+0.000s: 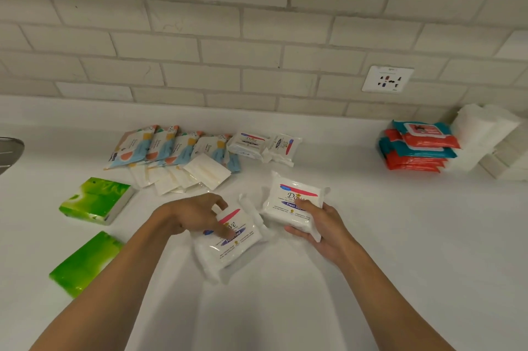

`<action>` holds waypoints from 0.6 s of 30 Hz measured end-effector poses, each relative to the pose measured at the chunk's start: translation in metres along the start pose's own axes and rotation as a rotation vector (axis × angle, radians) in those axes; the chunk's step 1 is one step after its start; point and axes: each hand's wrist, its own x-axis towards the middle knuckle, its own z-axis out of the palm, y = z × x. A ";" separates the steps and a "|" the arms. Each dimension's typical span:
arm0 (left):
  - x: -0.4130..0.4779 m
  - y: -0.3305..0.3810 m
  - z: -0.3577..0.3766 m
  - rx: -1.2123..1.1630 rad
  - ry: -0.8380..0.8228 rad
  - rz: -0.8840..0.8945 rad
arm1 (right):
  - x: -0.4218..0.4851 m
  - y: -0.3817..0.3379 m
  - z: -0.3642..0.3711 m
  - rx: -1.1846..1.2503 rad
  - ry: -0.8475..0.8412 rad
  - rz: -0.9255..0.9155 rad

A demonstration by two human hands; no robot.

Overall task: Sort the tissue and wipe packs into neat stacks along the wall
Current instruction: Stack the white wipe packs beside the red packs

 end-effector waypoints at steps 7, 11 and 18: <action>0.011 0.027 -0.003 -0.461 -0.027 0.177 | 0.012 -0.034 -0.035 0.027 0.055 -0.050; 0.022 0.059 0.002 -0.615 -0.049 0.272 | 0.027 -0.060 -0.056 0.015 0.109 -0.086; 0.056 0.109 0.007 -0.766 -0.034 0.322 | 0.056 -0.096 -0.088 -0.069 0.176 -0.127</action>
